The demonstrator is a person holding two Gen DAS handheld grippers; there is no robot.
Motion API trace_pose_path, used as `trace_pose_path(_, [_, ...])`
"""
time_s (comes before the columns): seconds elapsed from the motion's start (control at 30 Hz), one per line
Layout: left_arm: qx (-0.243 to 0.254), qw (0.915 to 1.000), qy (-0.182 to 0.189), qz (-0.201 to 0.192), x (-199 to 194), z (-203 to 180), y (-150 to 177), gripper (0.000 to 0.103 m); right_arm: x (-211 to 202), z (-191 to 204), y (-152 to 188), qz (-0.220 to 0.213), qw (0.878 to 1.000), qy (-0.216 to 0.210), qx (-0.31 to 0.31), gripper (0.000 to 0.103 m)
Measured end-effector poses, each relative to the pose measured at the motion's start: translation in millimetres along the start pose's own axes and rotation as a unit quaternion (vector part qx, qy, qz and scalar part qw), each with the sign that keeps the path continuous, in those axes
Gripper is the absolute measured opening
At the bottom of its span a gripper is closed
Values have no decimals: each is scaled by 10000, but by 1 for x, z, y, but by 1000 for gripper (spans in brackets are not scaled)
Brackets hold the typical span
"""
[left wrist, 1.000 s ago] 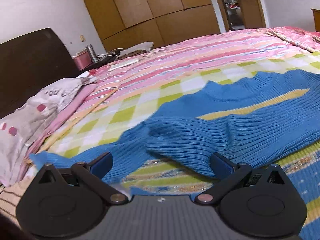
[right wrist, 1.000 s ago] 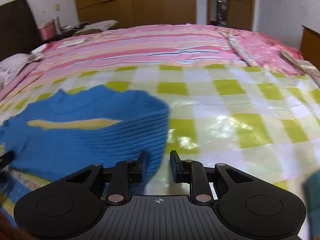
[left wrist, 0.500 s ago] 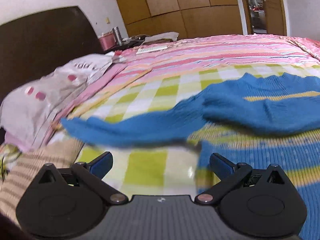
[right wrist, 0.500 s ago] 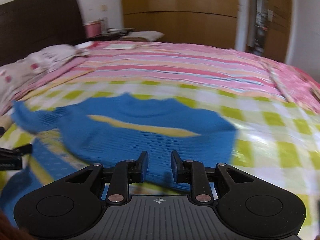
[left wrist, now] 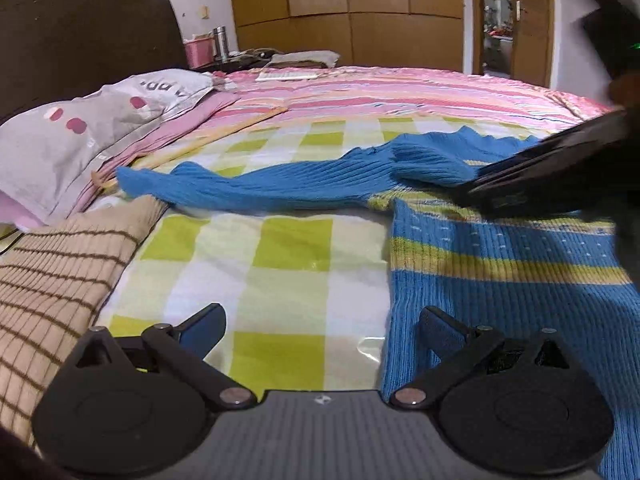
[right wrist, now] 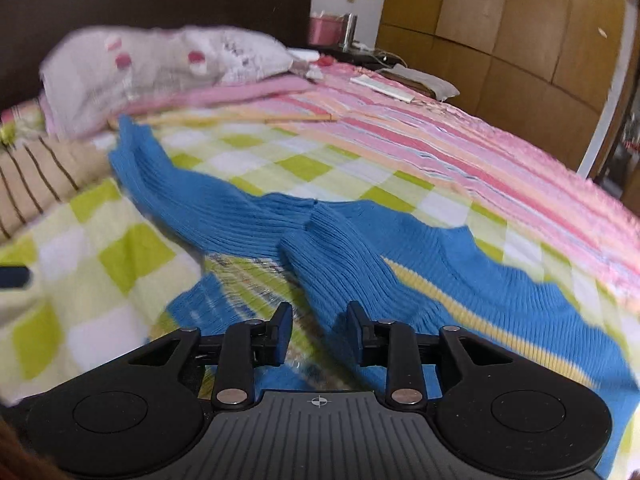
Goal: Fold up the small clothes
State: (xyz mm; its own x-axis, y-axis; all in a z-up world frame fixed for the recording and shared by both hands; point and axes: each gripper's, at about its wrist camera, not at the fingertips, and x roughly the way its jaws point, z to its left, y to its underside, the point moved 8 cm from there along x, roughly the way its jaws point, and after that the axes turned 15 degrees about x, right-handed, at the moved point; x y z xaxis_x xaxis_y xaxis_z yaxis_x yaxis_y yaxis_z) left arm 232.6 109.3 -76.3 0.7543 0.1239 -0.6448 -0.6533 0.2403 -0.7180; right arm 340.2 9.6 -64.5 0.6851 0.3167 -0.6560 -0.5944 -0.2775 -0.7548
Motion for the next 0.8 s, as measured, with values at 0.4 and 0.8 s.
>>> trace_pose_path(0.4, [-414,9987,207,-228,-11,24,0,103,-2,-41,-32,424,9758,-798,1993,11])
trace_pose_path(0.8, [-250,9985,197,-447,-21,21,-6,103,-15,-28,-22,412,9863,-579,1489,27])
